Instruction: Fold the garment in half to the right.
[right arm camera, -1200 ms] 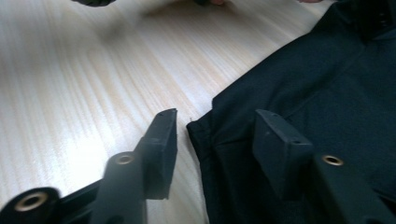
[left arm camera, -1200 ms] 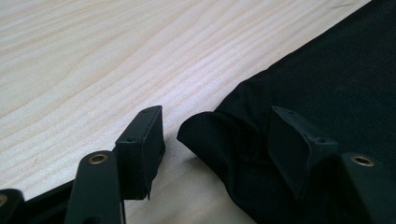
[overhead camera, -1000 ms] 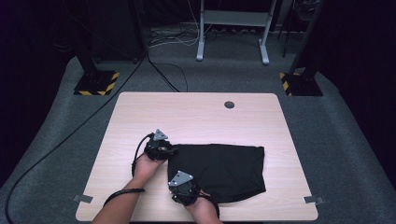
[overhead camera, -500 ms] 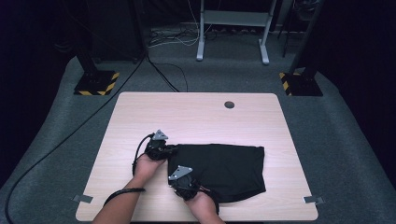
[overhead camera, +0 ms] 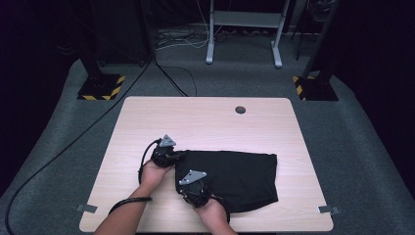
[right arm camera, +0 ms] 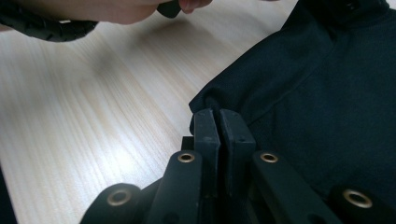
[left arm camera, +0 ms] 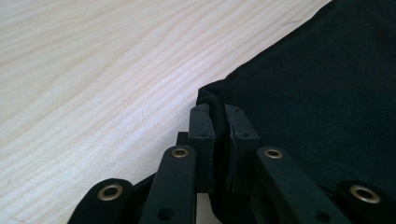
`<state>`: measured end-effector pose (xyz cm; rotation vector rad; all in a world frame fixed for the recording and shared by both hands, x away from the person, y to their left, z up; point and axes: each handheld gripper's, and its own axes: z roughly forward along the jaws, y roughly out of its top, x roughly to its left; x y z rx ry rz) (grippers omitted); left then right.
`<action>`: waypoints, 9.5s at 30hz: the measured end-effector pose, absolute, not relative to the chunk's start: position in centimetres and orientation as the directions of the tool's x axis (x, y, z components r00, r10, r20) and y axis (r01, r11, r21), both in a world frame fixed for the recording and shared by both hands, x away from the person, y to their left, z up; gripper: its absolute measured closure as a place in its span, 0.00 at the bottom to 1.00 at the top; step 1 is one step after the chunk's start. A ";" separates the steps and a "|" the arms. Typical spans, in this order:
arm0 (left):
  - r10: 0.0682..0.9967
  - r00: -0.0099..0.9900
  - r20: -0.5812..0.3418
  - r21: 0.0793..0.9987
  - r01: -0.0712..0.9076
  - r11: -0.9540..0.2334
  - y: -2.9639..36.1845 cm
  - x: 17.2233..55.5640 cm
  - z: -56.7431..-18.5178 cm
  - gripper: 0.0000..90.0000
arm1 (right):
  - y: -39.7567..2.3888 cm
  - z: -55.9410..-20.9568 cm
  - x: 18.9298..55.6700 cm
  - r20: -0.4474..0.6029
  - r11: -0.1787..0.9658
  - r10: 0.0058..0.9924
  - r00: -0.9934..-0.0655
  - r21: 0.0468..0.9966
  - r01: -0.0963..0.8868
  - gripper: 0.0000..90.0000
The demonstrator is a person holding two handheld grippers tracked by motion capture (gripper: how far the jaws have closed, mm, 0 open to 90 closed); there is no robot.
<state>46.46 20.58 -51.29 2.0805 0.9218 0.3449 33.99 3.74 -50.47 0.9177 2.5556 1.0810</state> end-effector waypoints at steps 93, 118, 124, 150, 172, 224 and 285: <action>0.768 0.615 0.179 0.756 0.413 -0.507 26.0 43.4 -36.2 0.93 | 8.2 -39.9 33.5 0.110 0.371 0.424 -0.899 0.885 0.283 0.97; 0.762 0.618 0.192 0.715 0.444 -0.540 24.0 43.8 -36.6 0.92 | 7.1 -40.5 32.9 0.139 0.309 0.443 -0.886 0.904 0.296 0.97; 0.758 0.628 0.177 0.725 0.437 -0.532 22.8 44.0 -37.0 0.92 | 5.7 -41.0 32.7 0.153 0.294 0.461 -0.874 0.903 0.313 0.97; 0.741 0.658 0.135 0.746 0.425 -0.513 19.3 44.5 -38.9 0.92 | 2.3 -42.4 32.2 0.161 0.288 0.514 -0.842 0.893 0.347 0.96; 0.723 0.684 0.100 0.749 0.427 -0.507 17.4 44.7 -40.4 0.92 | -0.1 -44.0 31.8 0.159 0.298 0.554 -0.817 0.879 0.373 0.96; 0.689 0.724 0.025 0.732 0.456 -0.506 15.2 44.8 -44.4 0.72 | -1.8 -46.7 31.0 0.151 0.331 0.598 -0.787 0.848 0.414 0.96; 0.547 0.831 -0.100 0.746 0.427 -0.512 21.7 34.8 -45.9 0.29 | -2.1 -47.5 30.9 0.151 0.338 0.610 -0.778 0.838 0.428 0.96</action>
